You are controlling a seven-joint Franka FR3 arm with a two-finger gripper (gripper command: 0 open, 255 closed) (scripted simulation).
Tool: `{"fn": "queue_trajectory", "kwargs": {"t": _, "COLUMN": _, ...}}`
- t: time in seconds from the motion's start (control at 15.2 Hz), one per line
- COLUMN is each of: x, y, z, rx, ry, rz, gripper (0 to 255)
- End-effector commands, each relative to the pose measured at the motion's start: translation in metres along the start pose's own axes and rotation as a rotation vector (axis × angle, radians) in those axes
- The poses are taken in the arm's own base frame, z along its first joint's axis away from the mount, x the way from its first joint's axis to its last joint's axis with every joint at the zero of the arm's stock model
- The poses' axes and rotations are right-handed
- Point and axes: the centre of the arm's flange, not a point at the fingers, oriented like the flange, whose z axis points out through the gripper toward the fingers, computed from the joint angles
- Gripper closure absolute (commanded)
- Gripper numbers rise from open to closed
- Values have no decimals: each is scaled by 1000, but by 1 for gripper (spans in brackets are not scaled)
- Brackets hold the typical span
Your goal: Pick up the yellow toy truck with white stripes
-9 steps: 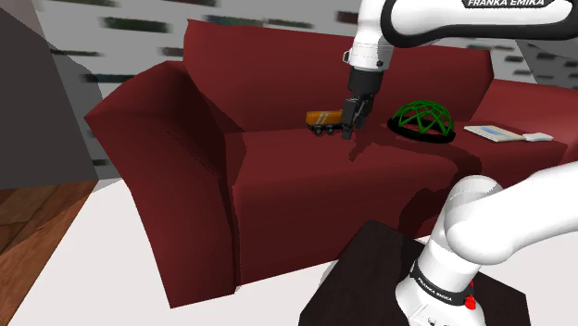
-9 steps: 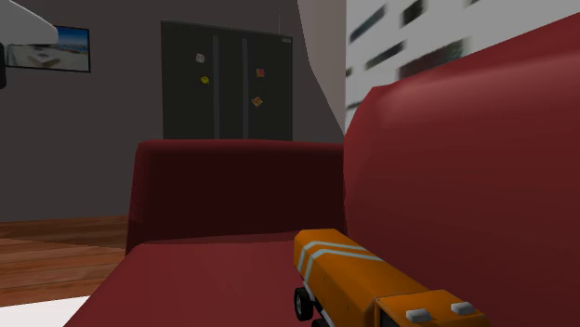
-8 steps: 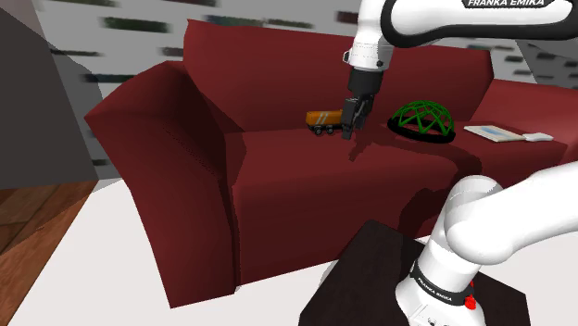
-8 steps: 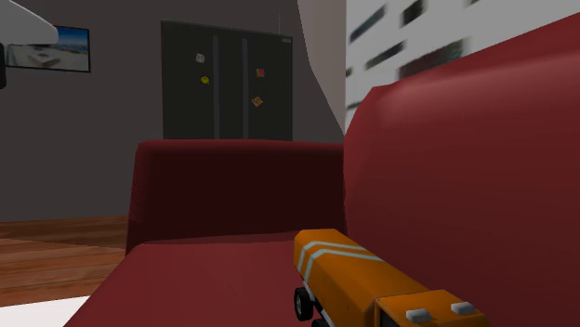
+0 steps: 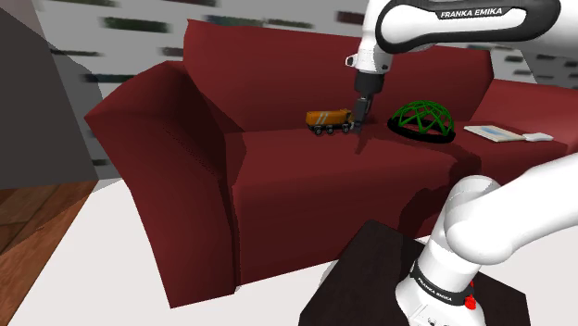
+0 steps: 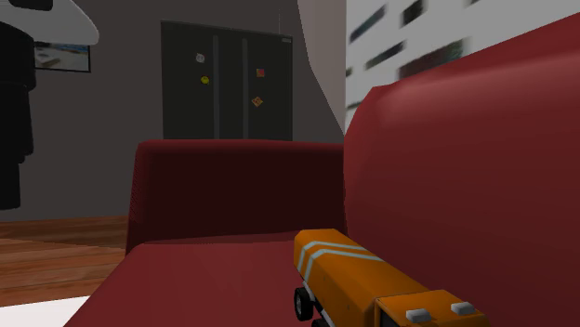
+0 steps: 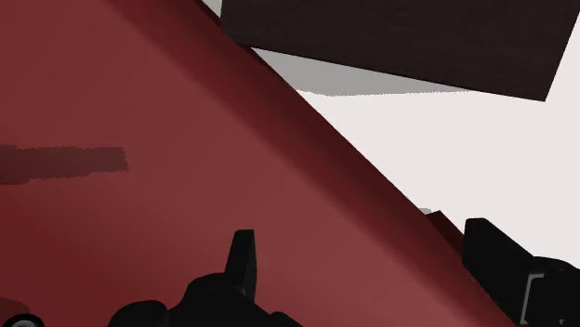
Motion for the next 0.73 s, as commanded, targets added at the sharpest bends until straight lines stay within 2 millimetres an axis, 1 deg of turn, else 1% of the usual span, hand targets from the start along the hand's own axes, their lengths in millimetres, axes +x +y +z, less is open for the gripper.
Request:
{"fn": "queue_trajectory", "kwargs": {"t": 0.0, "x": -1, "y": 26, "z": 1, "rx": -2, "ry": -6, "rz": -59, "gripper": 0}}
{"fn": "queue_trajectory", "kwargs": {"t": 0.33, "x": 11, "y": 90, "z": 10, "rx": -7, "ry": -20, "rz": -192, "gripper": 0}}
{"fn": "queue_trajectory", "kwargs": {"t": 0.66, "x": 30, "y": 151, "z": 19, "rx": -12, "ry": -34, "rz": -326, "gripper": 0}}
